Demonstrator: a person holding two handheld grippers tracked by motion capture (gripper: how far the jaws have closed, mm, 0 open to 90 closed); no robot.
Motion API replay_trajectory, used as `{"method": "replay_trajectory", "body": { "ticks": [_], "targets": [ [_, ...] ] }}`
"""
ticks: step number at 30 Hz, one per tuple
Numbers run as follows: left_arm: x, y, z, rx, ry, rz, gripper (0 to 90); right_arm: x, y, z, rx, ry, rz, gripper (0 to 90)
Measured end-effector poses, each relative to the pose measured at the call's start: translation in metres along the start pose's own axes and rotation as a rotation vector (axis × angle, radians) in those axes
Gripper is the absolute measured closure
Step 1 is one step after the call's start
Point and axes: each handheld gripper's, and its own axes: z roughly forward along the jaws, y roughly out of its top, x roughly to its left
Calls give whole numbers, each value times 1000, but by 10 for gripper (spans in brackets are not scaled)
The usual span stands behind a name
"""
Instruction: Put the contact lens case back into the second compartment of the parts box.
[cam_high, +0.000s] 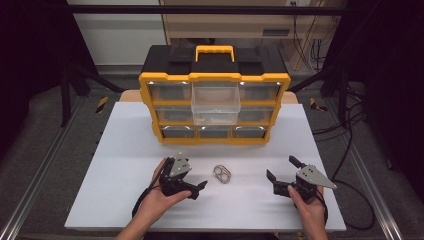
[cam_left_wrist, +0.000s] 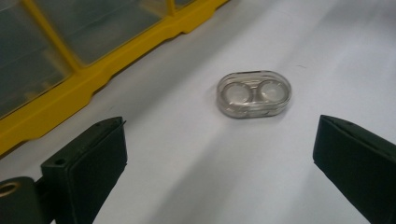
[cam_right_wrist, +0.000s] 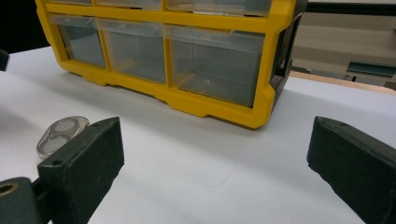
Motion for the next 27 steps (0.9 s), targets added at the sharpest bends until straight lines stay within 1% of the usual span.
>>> {"method": "replay_trajectory", "body": {
  "ticks": [3,4,9,10,11,12,13,14,15,17,19,22,23,24,25,26,27],
  "targets": [
    [-5,9,9,30,-16,27,26,0,0,0,-1,2,-2,42],
    [-5,12,12,37,-21,51,26,0,0,1,-1,2,-2,42],
    [-9,22,27,69,-37,72,28,1,1,1,-3,10,-6,41],
    [-10,23,30,75,-40,59,28,1,1,1,-3,11,-6,41],
    [-10,24,33,81,-39,66,28,1,1,1,-3,11,-6,41],
    [-10,25,38,92,-39,49,31,0,1,0,-4,11,-4,40],
    [-10,25,38,92,-39,49,34,0,1,0,-4,11,-4,40],
    [-10,27,42,103,-43,56,36,-1,1,-1,-5,10,-2,39],
    [-10,27,42,103,-43,56,36,-1,1,-2,-6,11,6,39],
    [-11,29,46,110,-56,52,36,-1,0,-2,-8,12,8,39],
    [-11,32,50,122,-67,72,37,-1,0,-2,-8,14,10,39],
    [-16,37,60,137,-79,79,38,-1,0,-2,-8,17,10,39],
    [-16,37,60,137,-79,79,38,-1,0,-2,-8,18,10,39],
    [-16,37,67,154,-86,80,39,-1,0,-1,-7,20,6,39],
    [-16,37,67,154,-86,80,40,-1,0,-1,-7,20,6,39],
    [-17,37,70,166,-88,69,43,1,0,0,-2,26,10,39],
    [-19,36,73,174,-77,33,43,1,0,0,-2,26,10,39]
  ]
}}
